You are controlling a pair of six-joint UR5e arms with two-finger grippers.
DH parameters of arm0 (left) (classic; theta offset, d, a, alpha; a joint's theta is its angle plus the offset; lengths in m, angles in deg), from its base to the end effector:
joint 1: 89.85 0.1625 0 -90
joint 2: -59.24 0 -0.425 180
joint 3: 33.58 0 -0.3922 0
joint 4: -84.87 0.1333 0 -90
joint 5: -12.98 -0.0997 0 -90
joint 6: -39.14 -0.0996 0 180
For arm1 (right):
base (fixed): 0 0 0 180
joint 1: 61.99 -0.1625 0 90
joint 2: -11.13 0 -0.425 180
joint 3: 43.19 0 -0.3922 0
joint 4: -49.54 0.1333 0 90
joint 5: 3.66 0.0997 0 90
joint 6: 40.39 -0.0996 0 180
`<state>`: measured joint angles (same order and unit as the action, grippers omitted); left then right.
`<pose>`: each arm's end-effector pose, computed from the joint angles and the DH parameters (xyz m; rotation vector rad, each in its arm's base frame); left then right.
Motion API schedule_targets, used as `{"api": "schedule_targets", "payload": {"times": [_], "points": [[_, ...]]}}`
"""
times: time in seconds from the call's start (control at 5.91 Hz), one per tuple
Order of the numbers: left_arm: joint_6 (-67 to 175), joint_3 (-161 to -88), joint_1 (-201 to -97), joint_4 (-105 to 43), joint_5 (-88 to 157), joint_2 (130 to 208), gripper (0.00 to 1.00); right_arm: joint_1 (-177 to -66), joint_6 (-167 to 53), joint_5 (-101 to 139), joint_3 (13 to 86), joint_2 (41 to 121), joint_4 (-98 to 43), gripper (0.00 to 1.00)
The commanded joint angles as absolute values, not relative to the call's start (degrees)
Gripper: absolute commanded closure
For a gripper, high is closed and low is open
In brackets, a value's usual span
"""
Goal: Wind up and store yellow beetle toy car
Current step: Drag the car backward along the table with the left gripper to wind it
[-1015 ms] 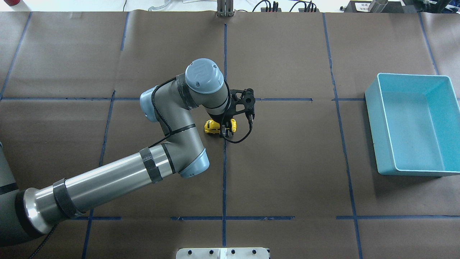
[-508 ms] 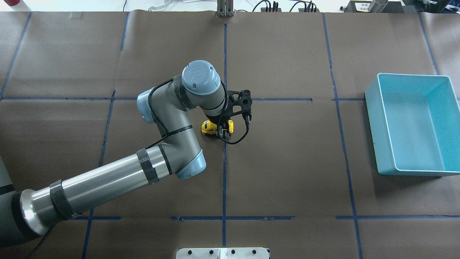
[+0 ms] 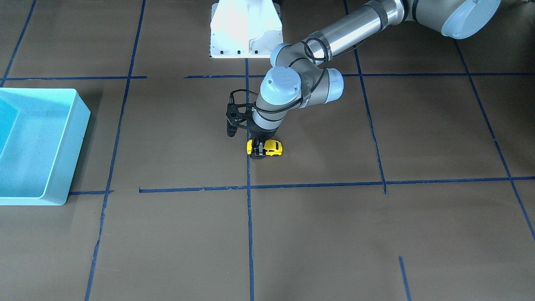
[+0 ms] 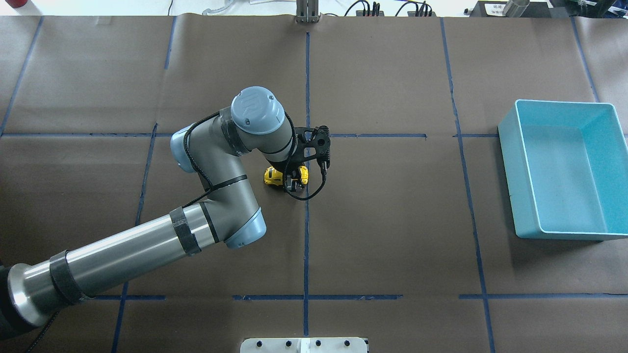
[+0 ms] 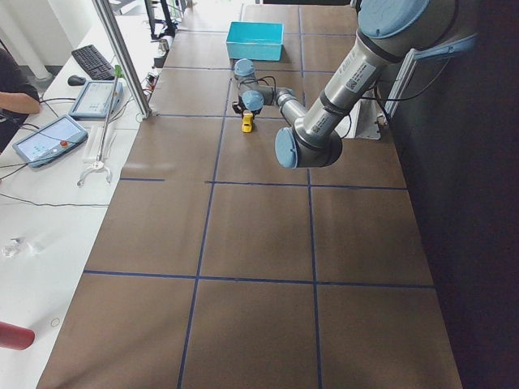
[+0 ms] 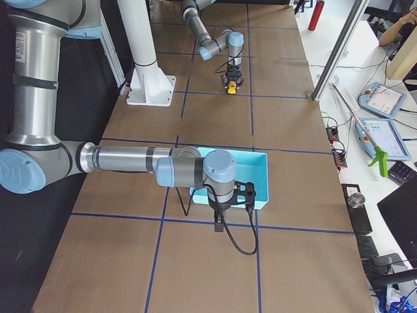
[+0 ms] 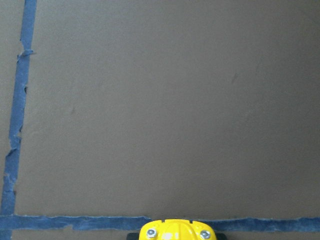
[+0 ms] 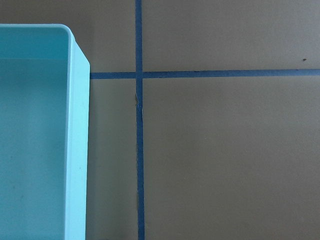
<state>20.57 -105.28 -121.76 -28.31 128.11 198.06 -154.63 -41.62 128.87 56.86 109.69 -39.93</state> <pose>0.6220 -0.4945 0.2162 0.8024 0.7620 1.4178 0.0858 -0.4275 0.6424 0.0428 -0.7418 0.0513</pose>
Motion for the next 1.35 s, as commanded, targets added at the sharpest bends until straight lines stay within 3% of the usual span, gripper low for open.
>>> {"api": "schedule_targets", "payload": {"times": [0.0,1.18], "points": [[20.42,-106.87,-122.02,-28.34,128.11,196.45,1.00,-154.63,-41.62,128.87,56.92,109.74,-39.93,0.00],[19.10,-113.99,-123.60,-28.78,128.64,188.36,1.00,-154.63,-41.62,128.87,56.92,109.74,-39.93,0.00]]}}
